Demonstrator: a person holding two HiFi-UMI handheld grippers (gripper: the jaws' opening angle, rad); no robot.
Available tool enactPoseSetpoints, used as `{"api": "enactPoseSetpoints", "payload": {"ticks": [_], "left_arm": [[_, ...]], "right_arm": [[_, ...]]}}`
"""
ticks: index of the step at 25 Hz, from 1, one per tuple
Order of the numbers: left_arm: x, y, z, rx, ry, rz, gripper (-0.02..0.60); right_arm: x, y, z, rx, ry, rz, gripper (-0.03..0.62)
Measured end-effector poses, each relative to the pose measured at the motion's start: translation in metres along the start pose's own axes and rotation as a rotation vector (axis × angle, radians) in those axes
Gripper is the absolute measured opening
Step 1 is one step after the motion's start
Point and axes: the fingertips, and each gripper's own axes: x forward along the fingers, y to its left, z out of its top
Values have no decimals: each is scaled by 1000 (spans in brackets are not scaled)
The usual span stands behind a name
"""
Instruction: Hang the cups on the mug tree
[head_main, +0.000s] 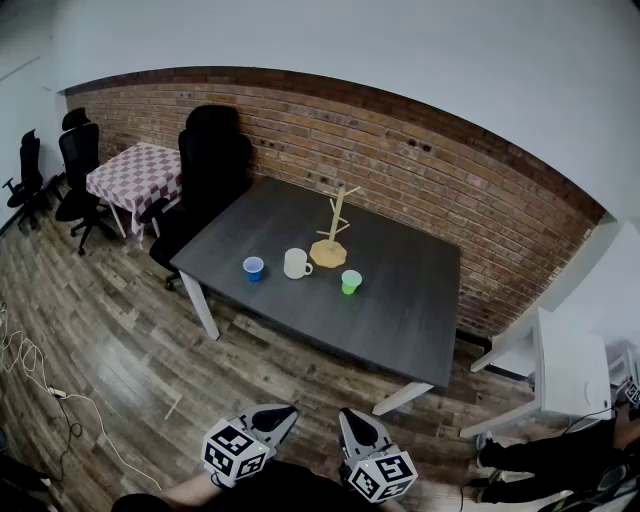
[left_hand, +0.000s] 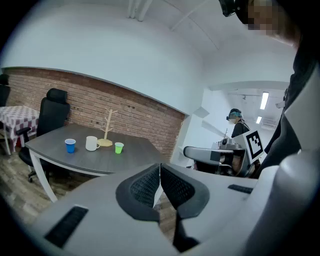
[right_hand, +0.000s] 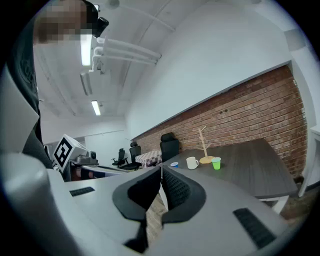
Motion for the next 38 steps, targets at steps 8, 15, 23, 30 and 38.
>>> {"api": "enactPoseSetpoints", "payload": {"ticks": [8,15,23,30,38], "left_arm": [[-1,15,-5,-25,21,13,22],[2,43,-25,-104,52,16,22],[28,108,2,-111,36,-54,22],[47,188,41,-98,-2,-116,22],[37,277,44,-183,-20,-92,22]], "right_arm": [[17,2,-8,16,34,14,35],[43,2,-35,106,100,39,37],[110,-22,-27,115,128,-55,37],[195,-31,-14,87,173,-114,37],[268,-22,1,28,243,-141,37]]}}
